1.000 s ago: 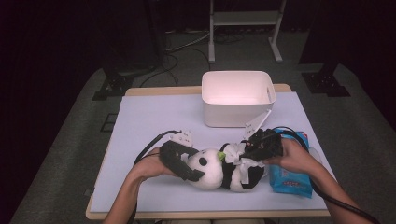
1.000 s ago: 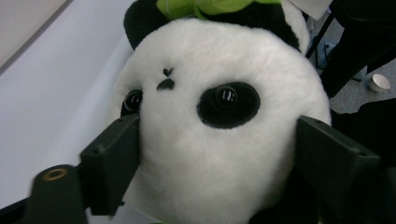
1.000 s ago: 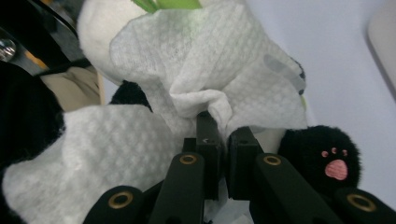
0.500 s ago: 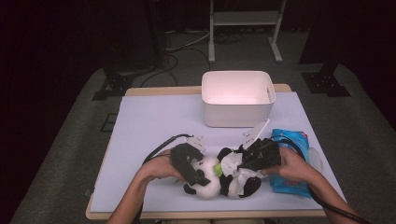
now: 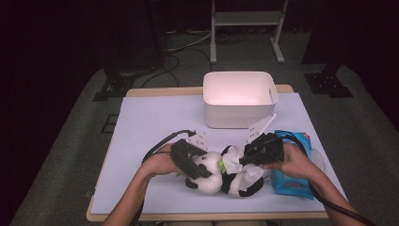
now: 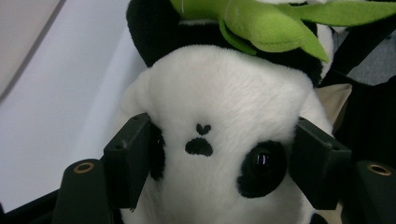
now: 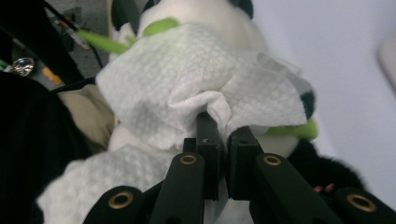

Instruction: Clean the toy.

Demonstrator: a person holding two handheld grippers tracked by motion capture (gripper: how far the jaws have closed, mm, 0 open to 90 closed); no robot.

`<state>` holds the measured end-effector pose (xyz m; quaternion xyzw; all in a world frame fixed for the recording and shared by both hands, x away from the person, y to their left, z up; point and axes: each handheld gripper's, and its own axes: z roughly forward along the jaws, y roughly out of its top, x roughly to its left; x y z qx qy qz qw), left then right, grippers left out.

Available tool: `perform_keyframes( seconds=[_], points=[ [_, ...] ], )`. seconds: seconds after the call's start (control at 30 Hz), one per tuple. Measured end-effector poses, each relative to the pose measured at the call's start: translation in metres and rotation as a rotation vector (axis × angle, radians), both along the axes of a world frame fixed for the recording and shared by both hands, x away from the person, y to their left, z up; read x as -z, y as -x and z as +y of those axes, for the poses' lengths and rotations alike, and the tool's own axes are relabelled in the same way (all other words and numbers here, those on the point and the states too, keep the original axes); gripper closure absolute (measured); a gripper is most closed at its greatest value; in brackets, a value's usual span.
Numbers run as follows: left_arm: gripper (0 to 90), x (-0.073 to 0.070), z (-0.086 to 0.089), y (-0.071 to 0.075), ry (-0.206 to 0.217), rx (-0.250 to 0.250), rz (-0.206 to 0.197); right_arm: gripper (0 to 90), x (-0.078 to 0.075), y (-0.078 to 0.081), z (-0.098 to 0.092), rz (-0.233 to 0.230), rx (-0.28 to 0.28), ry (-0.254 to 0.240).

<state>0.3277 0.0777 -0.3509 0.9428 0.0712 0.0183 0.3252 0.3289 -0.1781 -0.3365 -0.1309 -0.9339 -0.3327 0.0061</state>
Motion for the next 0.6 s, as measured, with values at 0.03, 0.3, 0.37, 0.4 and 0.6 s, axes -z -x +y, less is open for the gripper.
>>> perform_keyframes(
  seconds=[0.03, 0.3, 0.37, 0.4, 0.6],
  points=[
    [29.5, -0.002, -0.001, 0.0, -0.003, -0.003, -0.007, 85.0, -0.002, -0.002, 0.001, -0.002, 0.006, -0.005],
    [28.5, -0.005, 0.007, -0.001, -0.026, -0.036, -0.081, 85.0, 0.003, -0.009, -0.001, 0.0, 0.024, 0.026],
    [26.9, -0.001, 0.01, 0.0, -0.02, -0.033, -0.066, 85.1, 0.01, -0.008, -0.005, 0.014, 0.027, 0.023],
    [25.6, 0.001, 0.011, 0.001, -0.015, -0.043, -0.059, 85.1, 0.012, -0.008, -0.006, 0.024, 0.026, 0.018],
    [14.6, 0.013, 0.027, 0.005, 0.005, -0.071, -0.02, 85.1, 0.021, 0.0, -0.011, 0.03, 0.017, 0.022]
  ],
)
